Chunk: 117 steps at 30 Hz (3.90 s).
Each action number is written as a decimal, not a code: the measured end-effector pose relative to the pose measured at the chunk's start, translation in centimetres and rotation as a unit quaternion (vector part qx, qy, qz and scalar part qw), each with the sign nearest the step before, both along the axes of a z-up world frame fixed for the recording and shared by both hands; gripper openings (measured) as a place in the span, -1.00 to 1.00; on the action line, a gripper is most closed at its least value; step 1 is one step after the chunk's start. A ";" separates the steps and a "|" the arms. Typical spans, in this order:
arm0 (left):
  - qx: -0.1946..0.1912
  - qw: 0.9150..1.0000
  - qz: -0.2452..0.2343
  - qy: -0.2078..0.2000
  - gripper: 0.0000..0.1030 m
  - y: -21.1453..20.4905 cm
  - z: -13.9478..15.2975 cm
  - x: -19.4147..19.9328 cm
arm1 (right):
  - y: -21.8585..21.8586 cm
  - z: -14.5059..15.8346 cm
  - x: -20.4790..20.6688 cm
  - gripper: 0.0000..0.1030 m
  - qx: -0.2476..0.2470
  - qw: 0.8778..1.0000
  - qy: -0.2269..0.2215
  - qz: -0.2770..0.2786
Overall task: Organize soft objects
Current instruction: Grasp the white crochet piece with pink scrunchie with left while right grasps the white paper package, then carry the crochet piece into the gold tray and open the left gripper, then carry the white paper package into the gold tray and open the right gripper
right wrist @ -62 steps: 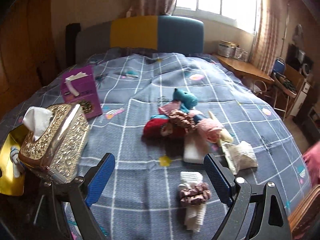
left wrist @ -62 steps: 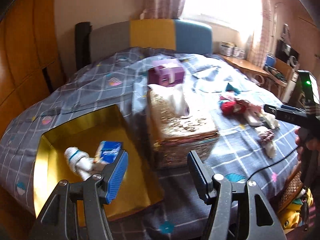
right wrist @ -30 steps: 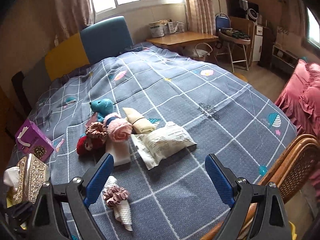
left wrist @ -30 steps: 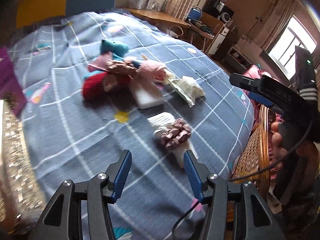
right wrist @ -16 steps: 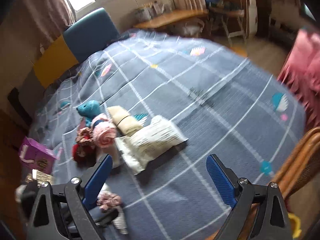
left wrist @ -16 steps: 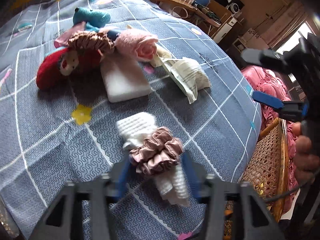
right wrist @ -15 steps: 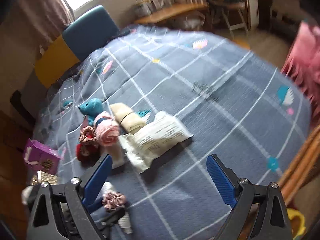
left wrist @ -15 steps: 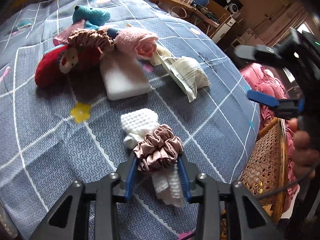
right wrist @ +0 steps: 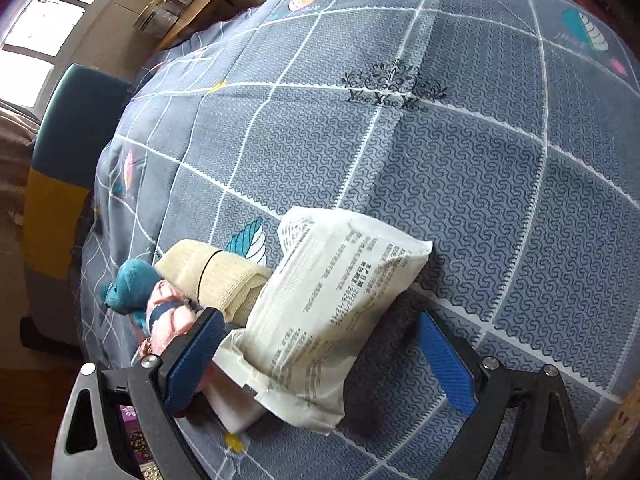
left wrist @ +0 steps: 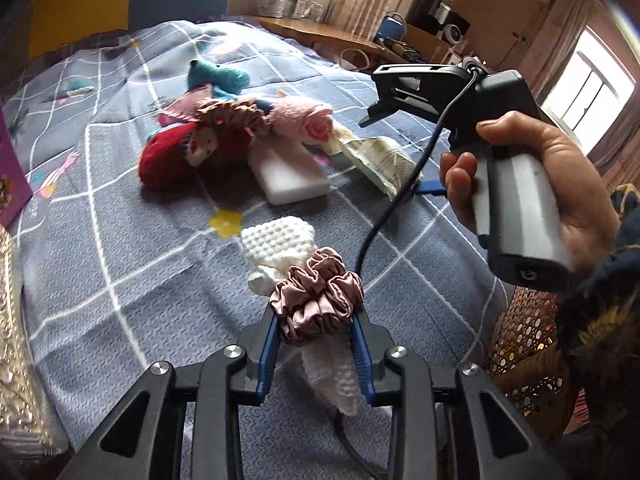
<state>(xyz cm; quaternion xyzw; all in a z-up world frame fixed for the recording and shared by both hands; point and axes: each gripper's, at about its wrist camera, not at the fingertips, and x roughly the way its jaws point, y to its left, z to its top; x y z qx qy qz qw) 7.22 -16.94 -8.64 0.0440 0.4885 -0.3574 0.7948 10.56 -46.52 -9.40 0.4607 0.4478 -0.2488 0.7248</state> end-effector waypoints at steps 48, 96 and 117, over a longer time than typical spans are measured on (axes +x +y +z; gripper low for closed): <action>-0.010 0.884 0.464 0.047 -0.17 40.8 0.7 6.1 | 9.1 -0.8 5.1 0.16 -0.254 0.932 0.141 0.216; 0.067 0.902 0.421 -0.071 -0.04 34.7 4.1 -5.2 | 14.1 10.1 7.7 -0.11 -0.300 0.913 -0.047 0.274; 0.076 0.890 0.443 -0.079 -0.04 36.8 4.3 -6.2 | 42.7 17.8 10.7 -0.11 -0.267 0.739 -0.207 0.583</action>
